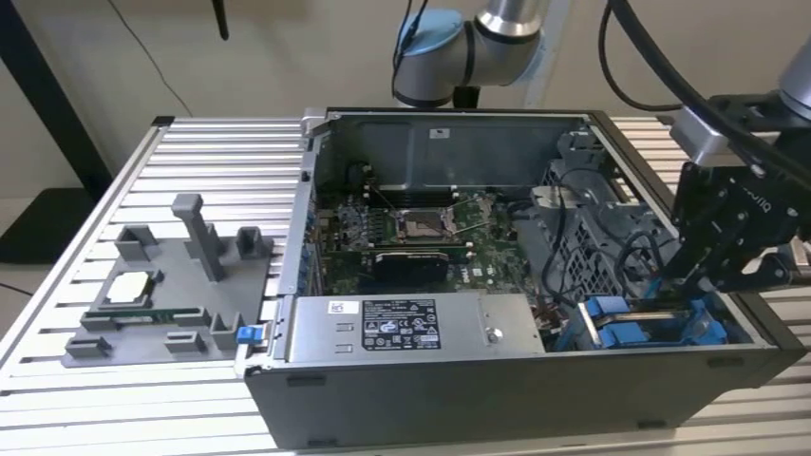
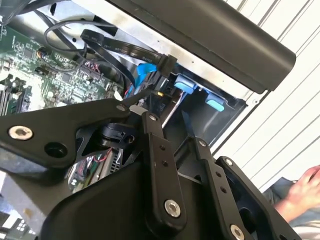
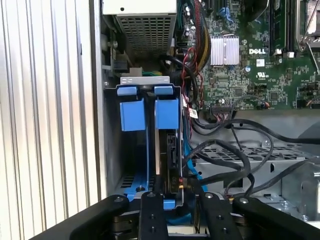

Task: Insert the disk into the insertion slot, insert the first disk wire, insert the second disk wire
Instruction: 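Insert the first disk wire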

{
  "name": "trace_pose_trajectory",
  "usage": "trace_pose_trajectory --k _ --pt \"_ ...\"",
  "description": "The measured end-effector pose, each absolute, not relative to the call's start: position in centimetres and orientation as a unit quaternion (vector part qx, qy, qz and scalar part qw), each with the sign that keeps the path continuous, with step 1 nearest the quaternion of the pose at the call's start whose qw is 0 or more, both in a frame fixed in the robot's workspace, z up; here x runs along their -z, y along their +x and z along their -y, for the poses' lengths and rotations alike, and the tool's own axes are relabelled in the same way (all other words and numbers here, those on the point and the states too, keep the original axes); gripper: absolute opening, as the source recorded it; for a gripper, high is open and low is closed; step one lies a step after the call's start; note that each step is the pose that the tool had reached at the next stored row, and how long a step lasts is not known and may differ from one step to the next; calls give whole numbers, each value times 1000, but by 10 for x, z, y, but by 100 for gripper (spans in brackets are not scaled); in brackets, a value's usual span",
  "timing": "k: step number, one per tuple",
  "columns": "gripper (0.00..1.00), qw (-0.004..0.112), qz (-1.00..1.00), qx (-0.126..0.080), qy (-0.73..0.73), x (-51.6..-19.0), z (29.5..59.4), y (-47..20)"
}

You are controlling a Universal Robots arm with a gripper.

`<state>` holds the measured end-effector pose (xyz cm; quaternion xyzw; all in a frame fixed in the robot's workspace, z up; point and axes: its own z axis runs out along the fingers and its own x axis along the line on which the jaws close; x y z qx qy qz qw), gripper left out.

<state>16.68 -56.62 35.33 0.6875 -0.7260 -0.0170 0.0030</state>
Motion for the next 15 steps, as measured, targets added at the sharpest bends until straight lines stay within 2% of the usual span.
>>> trace_pose_trajectory --k 7,15 --pt "100 4 726 21 687 -359 566 173" --pt "100 -8 726 32 687 -360 563 178"
